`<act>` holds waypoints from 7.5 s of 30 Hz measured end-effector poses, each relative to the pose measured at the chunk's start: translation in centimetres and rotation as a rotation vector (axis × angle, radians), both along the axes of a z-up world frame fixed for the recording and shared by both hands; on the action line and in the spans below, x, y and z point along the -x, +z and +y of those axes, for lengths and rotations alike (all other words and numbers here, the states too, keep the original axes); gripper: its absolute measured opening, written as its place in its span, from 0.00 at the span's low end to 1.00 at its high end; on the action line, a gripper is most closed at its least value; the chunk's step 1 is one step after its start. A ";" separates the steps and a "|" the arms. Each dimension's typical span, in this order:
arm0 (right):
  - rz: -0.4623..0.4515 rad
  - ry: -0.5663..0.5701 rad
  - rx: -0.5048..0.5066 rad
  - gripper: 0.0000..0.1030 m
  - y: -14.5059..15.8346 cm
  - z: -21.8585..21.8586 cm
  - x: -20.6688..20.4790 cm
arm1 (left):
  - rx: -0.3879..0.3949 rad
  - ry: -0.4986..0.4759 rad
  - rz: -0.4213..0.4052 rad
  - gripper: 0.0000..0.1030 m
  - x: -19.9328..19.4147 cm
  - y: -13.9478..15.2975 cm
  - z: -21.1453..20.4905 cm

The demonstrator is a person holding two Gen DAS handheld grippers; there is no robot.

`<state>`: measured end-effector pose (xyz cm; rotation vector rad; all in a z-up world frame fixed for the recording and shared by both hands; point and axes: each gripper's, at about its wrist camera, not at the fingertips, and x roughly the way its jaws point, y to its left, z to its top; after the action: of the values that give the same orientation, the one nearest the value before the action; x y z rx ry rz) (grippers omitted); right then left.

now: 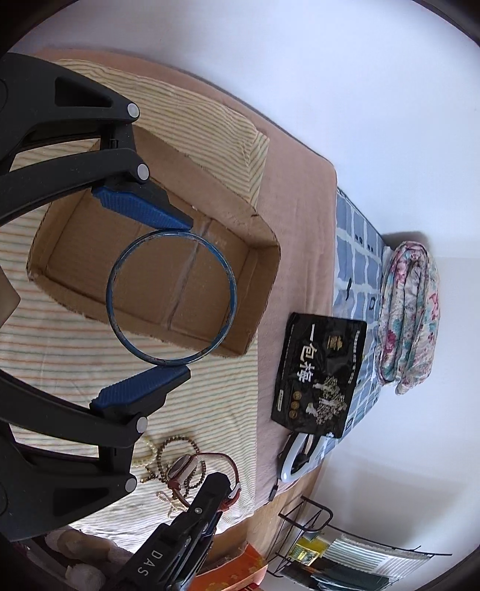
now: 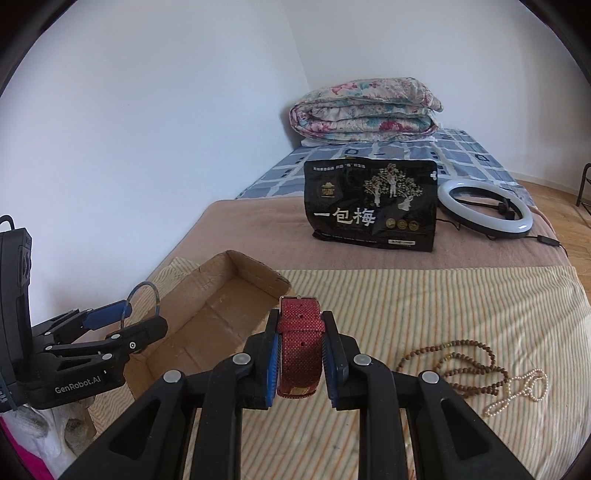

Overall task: Organize jewelry
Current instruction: 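Carry the blue bangle and red watch in both tools over the cardboard box, then open both tools to drop the bangle and watch into the box, then withdraw both tools from the box toward the remaining jewelry, then grasp the white bead bracelet with the left tool while the right tool grasps the pearl necklace, then lift and carry the bead bracelet and pearl necklace over the cardboard box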

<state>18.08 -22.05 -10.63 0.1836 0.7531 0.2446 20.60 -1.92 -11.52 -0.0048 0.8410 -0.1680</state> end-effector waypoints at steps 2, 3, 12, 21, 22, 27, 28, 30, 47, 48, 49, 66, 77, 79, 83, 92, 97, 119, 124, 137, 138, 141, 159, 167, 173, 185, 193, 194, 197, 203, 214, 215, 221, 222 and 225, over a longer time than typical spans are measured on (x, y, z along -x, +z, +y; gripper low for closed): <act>0.000 0.016 -0.016 0.19 -0.2 1.3 -0.7 | 0.018 0.039 0.013 0.73 -0.3 -0.2 1.5; -0.001 0.024 -0.020 0.19 -0.3 1.9 -1.1 | 0.025 0.052 0.020 0.73 -0.5 -0.4 2.1; 0.002 0.103 0.001 0.19 -1.4 7.0 -4.5 | -0.005 0.123 0.041 0.73 -1.2 -1.8 4.7; 0.032 0.121 0.043 0.19 -3.8 9.2 -7.5 | -0.022 0.154 0.063 0.73 -1.7 -2.8 6.0; 0.038 0.119 0.044 0.19 -4.1 9.3 -7.7 | -0.026 0.152 0.067 0.73 -1.8 -2.9 6.0; 0.059 0.118 0.047 0.19 -4.9 9.6 -8.5 | -0.054 0.135 0.074 0.73 -1.9 -3.5 5.8; 0.060 0.119 0.045 0.19 -5.0 9.8 -8.6 | -0.050 0.136 0.074 0.73 -1.9 -3.5 5.8; 0.059 0.125 0.041 0.21 -5.1 10.0 -8.6 | -0.040 0.142 0.071 0.73 -2.0 -3.5 5.9; -0.013 0.086 0.090 0.87 -3.1 10.5 -7.8 | -0.052 0.162 0.089 0.84 -2.2 -3.4 6.4; -0.011 0.085 0.092 0.87 -3.1 10.5 -7.8 | -0.049 0.162 0.094 0.84 -2.3 -3.4 6.4; -0.010 0.084 0.092 0.88 -3.1 10.4 -7.8 | -0.046 0.161 0.098 0.84 -2.3 -3.5 6.4; -0.044 0.053 0.095 0.88 -1.0 8.2 -6.0 | -0.067 0.154 0.059 0.84 -1.0 -1.7 5.2; -0.072 0.014 0.124 0.97 1.4 3.4 -2.7 | -0.022 0.103 0.015 0.84 0.0 -0.4 2.3; -0.069 -0.004 0.131 0.97 1.8 1.7 -2.0 | -0.007 0.078 0.006 0.84 0.1 -0.2 1.1; -0.072 -0.055 0.155 0.98 2.5 -2.2 -0.4 | 0.010 0.016 -0.016 0.84 0.4 0.1 -2.0; -0.021 -0.203 0.209 0.98 1.5 -11.5 2.8 | -0.020 -0.123 -0.003 0.84 0.9 -1.1 -8.5; 0.016 -0.278 0.212 0.98 0.5 -15.9 4.1 | -0.003 -0.143 0.047 0.84 0.3 -2.5 -10.4; 0.348 -0.420 0.068 0.98 -9.9 -25.2 1.9 | 0.011 -0.274 0.285 0.65 -1.3 -10.0 -16.7; 0.373 -0.413 0.071 0.98 -10.9 -25.1 1.2 | 0.016 -0.283 0.327 0.64 -1.8 -11.3 -17.2; 0.424 -0.443 0.013 0.98 -13.2 -25.9 0.1 | -0.056 -0.300 0.342 0.59 -1.8 -13.5 -19.1; 0.429 -0.443 0.011 0.98 -13.3 -25.9 0.0 | -0.066 -0.303 0.339 0.59 -1.8 -13.6 -19.3; 0.444 -0.434 0.030 0.98 -13.7 -25.4 -0.4 | -0.091 -0.304 0.332 0.56 -1.8 -13.9 -19.5; 0.443 -0.346 0.234 0.62 -13.9 -22.0 -0.8 | -0.112 -0.303 0.302 0.11 -1.9 -13.9 -20.2; 0.431 -0.317 0.230 0.10 -13.1 -21.7 -0.7 | -0.059 -0.281 0.323 0.05 -2.0 -13.3 -19.5; 0.409 -0.314 0.184 0.05 -11.6 -22.2 -0.2 | -0.012 -0.282 0.304 0.05 -1.6 -11.6 -19.1; 0.290 -0.303 0.123 0.04 -6.7 -21.8 1.1 | 0.086 -0.272 0.257 0.05 -1.0 -8.2 -17.7; 0.202 -0.299 0.097 0.04 -3.2 -21.5 2.2 | 0.126 -0.259 0.197 0.05 -0.5 -5.7 -16.5; 0.186 -0.301 0.091 0.04 -2.6 -21.5 2.5 | 0.133 -0.259 0.190 0.05 -0.5 -5.3 -16.4; 0.138 -0.310 0.073 0.04 -0.7 -21.5 3.0 | 0.145 -0.258 0.158 0.05 -0.3 -4.2 -15.9; 0.056 -0.297 0.062 0.04 2.8 -20.1 3.7 | 0.151 -0.256 0.100 0.05 0.1 -2.0 -14.5; -0.057 -0.195 0.044 0.04 7.9 -14.1 4.6 | 0.196 -0.205 0.030 0.05 0.9 1.2 -9.7; -0.065 -0.183 0.044 0.04 8.2 -13.3 4.6 | 0.192 -0.201 0.023 0.05 1.0 1.5 -9.2; -0.096 -0.109 0.036 0.04 9.8 -8.9 4.1 | 0.196 -0.161 0.008 0.05 1.1 2.1 -6.3; -0.101 -0.097 0.036 0.04 10.0 -8.2 4.0 | 0.198 -0.153 0.005 0.05 1.1 2.3 -5.8; -0.109 -0.061 0.029 0.04 10.4 -6.1 3.6 | 0.203 -0.128 -0.004 0.05 1.2 2.7 -4.0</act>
<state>14.50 -28.15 -0.21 0.1645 0.6414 0.1840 19.41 -5.94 -8.86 -0.1415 0.8180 -0.3729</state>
